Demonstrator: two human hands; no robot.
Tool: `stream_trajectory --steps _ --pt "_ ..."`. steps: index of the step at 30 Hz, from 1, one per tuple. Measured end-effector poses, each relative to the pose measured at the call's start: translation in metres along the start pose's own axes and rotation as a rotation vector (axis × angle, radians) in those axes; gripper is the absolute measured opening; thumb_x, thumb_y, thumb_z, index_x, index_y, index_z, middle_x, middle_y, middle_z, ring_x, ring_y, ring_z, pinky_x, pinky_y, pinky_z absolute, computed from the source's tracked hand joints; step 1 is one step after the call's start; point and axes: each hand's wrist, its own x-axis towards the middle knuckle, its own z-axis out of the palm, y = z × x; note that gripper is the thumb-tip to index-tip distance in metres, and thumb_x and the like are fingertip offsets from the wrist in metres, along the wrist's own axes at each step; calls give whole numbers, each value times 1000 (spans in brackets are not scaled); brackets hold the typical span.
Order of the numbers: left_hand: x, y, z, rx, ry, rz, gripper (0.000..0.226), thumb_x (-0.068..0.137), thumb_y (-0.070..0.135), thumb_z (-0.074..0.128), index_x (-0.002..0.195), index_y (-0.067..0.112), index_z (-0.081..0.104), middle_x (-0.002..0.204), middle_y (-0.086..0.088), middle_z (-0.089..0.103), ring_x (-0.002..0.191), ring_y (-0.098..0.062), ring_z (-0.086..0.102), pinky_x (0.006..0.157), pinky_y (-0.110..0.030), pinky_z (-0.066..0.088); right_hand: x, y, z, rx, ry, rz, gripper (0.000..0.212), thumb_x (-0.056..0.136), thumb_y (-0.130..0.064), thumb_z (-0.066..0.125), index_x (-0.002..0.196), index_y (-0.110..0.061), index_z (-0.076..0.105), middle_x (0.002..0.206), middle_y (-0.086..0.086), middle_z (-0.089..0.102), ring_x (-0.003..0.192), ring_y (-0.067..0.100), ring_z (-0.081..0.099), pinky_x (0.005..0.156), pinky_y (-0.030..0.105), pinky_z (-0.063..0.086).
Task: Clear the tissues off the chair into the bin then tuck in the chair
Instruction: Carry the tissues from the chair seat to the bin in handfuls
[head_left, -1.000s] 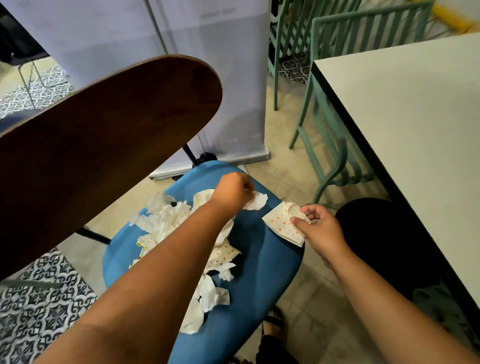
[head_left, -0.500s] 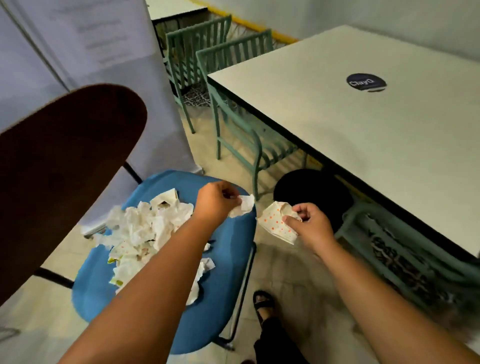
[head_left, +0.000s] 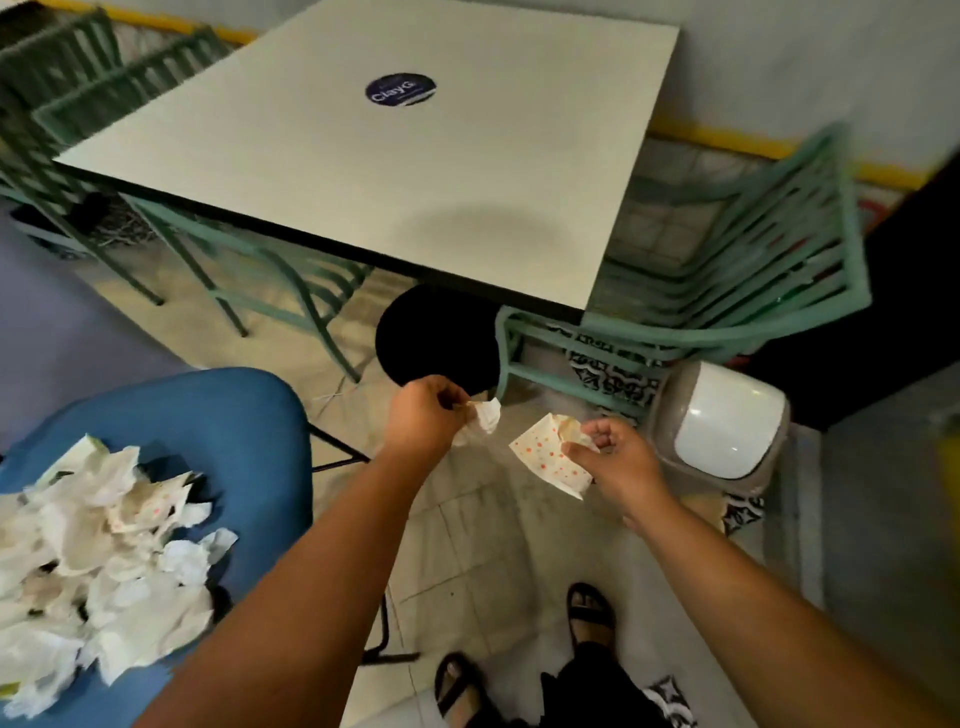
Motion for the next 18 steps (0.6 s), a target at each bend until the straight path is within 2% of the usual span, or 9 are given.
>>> stream_trajectory --steps 4,9,14,18 --pt "2 39 60 -2 -93 5 14 82 15 73 95 14 69 88 1 65 84 -14 62 75 -24 48 15 42 -63 20 136 97 30 70 -11 81 93 -14 61 98 11 63 91 27 61 87 44 52" --pt "6 79 145 -5 -207 -27 14 76 21 79 83 20 66 86 -1 70 84 -16 67 82 -29 54 45 92 -144 3 311 237 31 71 -13 80 96 -9 62 102 13 66 92 28 63 84 45 55" --pt "11 103 218 43 -238 -81 16 76 28 78 85 20 68 83 3 70 81 -12 65 78 -27 54 88 136 -194 -189 318 296 35 69 -26 82 95 -16 62 107 15 67 95 35 65 82 48 55" --pt "22 117 252 101 -235 -76 17 76 32 77 83 19 68 80 3 69 78 -14 64 74 -28 53 117 148 -207 -295 302 307 38 72 -24 80 101 -6 65 109 17 66 99 35 63 85 42 53"
